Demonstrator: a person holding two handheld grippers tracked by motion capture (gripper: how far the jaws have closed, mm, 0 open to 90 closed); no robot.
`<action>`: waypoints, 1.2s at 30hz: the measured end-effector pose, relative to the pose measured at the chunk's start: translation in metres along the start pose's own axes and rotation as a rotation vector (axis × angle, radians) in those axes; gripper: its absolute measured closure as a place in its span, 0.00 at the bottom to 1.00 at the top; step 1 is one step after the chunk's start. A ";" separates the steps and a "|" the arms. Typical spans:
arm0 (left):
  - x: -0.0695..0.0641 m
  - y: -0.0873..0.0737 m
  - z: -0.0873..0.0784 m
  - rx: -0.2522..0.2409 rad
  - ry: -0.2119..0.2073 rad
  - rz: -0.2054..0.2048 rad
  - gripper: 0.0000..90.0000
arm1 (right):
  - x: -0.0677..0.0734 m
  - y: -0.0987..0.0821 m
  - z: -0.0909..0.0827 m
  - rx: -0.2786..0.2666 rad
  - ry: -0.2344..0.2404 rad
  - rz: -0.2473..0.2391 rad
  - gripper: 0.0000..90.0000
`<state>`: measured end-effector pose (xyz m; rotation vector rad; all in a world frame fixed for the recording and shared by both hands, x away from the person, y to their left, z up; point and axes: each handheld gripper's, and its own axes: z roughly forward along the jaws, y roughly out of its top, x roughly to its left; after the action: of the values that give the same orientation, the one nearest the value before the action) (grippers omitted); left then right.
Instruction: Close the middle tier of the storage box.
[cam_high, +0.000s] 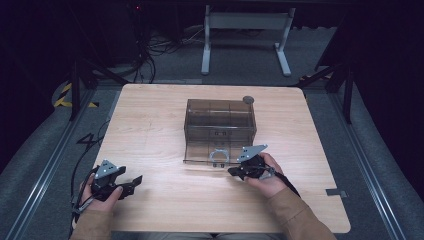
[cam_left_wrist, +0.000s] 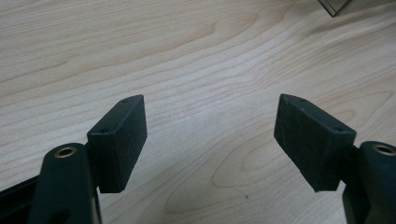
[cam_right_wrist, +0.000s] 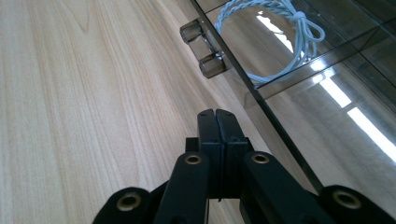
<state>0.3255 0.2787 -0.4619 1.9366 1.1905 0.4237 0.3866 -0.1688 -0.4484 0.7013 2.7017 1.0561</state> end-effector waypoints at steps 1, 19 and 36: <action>0.000 0.000 0.000 0.000 0.000 0.000 0.29 | 0.000 0.000 0.000 -0.003 -0.001 0.002 1.00; 0.000 -0.004 -0.002 0.014 0.008 -0.008 0.29 | -0.003 0.001 0.000 -0.020 -0.024 -0.002 1.00; 0.002 -0.010 -0.009 0.009 0.023 -0.022 0.29 | -0.005 0.007 -0.004 -0.035 -0.011 0.000 1.00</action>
<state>0.3152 0.2871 -0.4641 1.9291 1.2293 0.4304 0.3926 -0.1694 -0.4404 0.6998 2.6664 1.0938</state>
